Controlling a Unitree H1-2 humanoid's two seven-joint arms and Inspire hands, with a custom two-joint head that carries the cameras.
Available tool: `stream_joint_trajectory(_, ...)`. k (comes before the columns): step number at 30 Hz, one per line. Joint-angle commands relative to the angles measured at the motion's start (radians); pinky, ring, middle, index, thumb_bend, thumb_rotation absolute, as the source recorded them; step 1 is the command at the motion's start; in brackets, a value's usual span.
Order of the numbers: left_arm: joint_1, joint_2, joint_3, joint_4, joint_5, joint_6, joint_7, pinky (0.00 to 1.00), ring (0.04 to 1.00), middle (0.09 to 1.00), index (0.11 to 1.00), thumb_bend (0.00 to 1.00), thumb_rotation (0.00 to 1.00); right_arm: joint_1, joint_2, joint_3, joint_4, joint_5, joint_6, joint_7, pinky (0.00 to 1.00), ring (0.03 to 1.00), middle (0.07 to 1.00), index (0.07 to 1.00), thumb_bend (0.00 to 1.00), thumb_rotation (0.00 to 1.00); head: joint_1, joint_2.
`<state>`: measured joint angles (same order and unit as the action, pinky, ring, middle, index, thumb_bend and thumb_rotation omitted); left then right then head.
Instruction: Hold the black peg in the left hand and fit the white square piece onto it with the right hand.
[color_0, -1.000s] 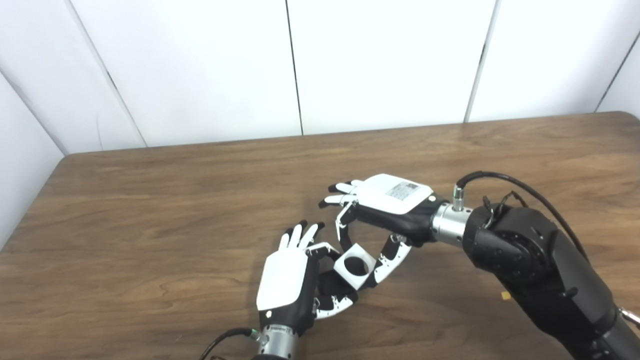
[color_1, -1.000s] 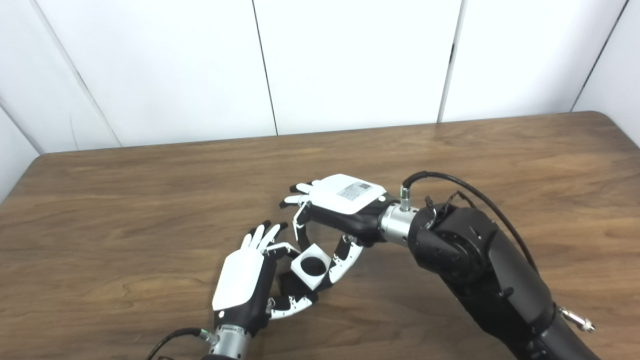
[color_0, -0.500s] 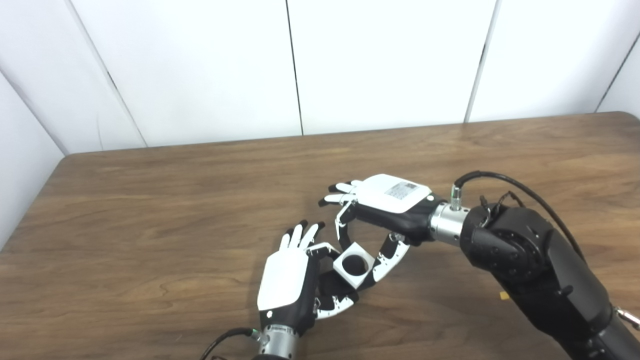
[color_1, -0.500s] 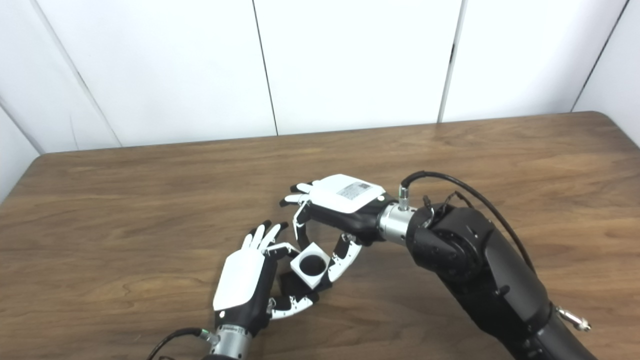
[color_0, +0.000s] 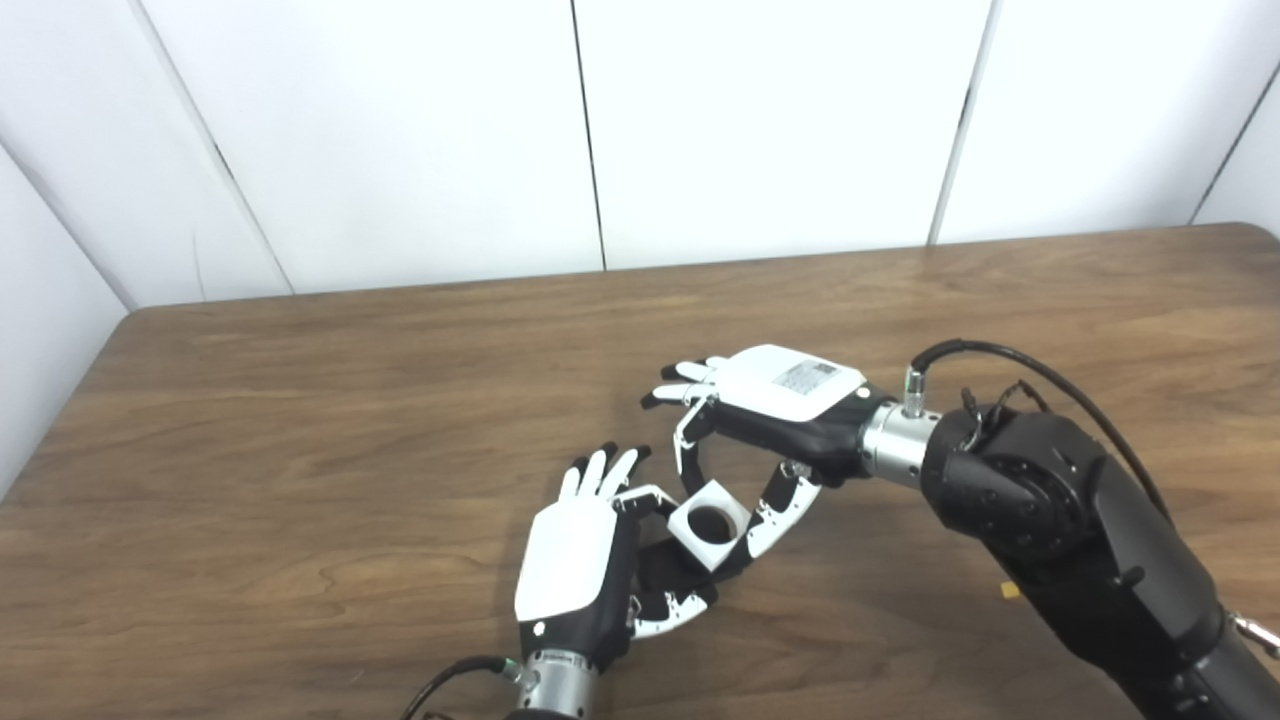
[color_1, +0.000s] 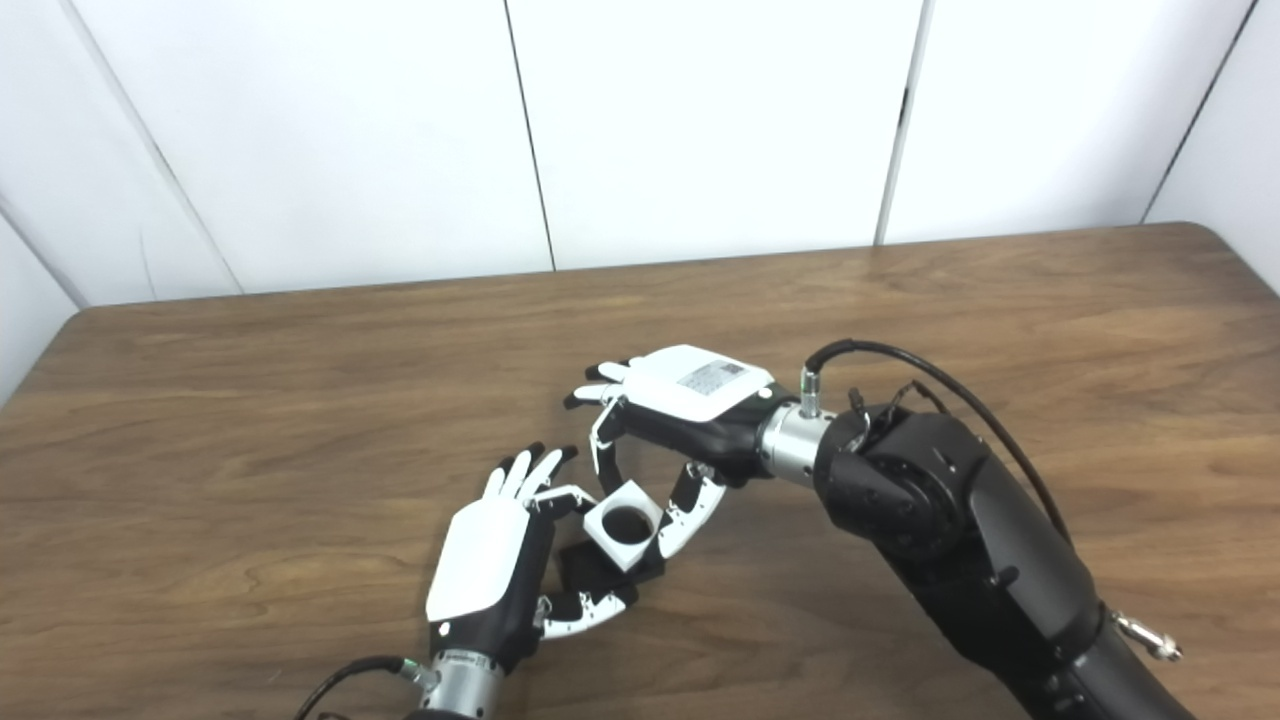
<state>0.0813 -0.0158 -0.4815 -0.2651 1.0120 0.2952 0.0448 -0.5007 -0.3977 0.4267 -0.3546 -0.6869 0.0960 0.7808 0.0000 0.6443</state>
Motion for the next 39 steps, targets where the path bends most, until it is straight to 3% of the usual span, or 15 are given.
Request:
stream_joint_trajectory(1,0.015,-0.003,-0.014,0.015,0.014,-0.002,-0.013,1.0,0.99,0.934,0.494,0.51,0.09,-0.025,0.0,-0.013,-0.004,0.006,-0.026,-0.032,1.0,1.0,0.937,0.492,0.52,0.16,0.002,0.002)
stream_joint_trajectory(39,0.003,-0.028,-0.027,0.025,0.025,0.014,-0.01,1.0,0.996,0.937,0.494,0.5,0.09,-0.001,-0.002,0.014,0.014,-0.041,-0.051,-0.029,1.0,1.0,0.943,0.492,0.52,0.16,0.012,0.021)
